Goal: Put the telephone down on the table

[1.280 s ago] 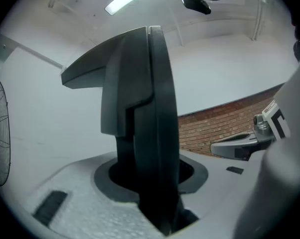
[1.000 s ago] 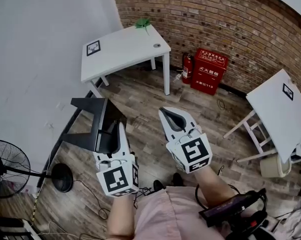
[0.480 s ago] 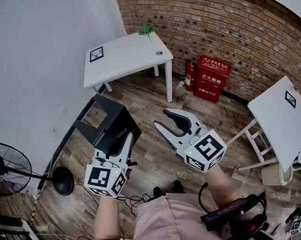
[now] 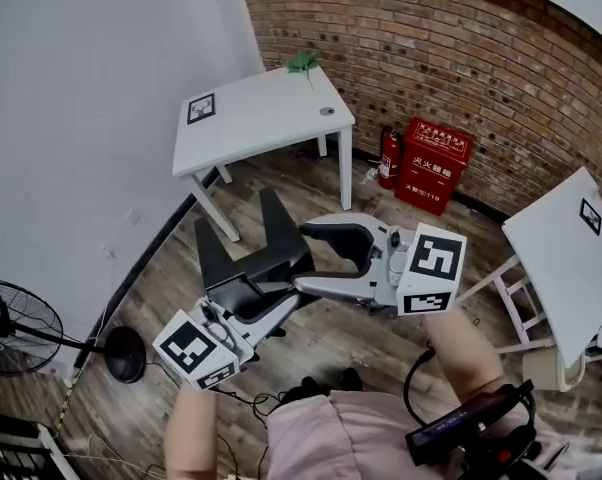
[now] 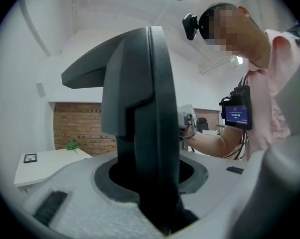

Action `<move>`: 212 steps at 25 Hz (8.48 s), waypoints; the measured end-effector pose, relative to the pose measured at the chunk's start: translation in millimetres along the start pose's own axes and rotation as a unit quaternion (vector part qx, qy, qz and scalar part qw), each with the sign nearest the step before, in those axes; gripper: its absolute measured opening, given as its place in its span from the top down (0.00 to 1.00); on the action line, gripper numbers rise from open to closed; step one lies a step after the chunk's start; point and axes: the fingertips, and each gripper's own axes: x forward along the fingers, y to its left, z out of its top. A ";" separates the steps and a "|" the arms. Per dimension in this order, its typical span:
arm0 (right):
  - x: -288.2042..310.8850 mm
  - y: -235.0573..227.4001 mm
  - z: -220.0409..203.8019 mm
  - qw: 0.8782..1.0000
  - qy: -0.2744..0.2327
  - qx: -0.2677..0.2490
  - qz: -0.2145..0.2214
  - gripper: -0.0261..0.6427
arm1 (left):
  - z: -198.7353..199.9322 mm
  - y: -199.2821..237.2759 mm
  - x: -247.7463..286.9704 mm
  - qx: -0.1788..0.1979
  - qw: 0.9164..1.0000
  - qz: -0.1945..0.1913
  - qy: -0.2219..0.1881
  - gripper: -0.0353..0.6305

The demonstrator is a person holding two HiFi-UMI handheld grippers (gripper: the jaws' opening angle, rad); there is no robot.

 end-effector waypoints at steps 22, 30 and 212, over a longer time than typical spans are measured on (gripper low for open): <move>75.7 -150.6 -42.6 0.997 -0.007 0.071 0.041 0.69 | -66.3 154.4 47.8 -0.078 0.994 -0.074 0.034 0.70; 122.0 -218.3 -30.5 0.998 -0.013 0.058 0.020 0.69 | -59.1 237.7 51.1 -0.067 0.993 -0.096 0.034 0.69; 308.8 -884.2 -347.9 0.865 0.168 0.469 -0.055 0.42 | -308.7 860.8 185.8 -0.459 0.869 0.127 0.134 0.32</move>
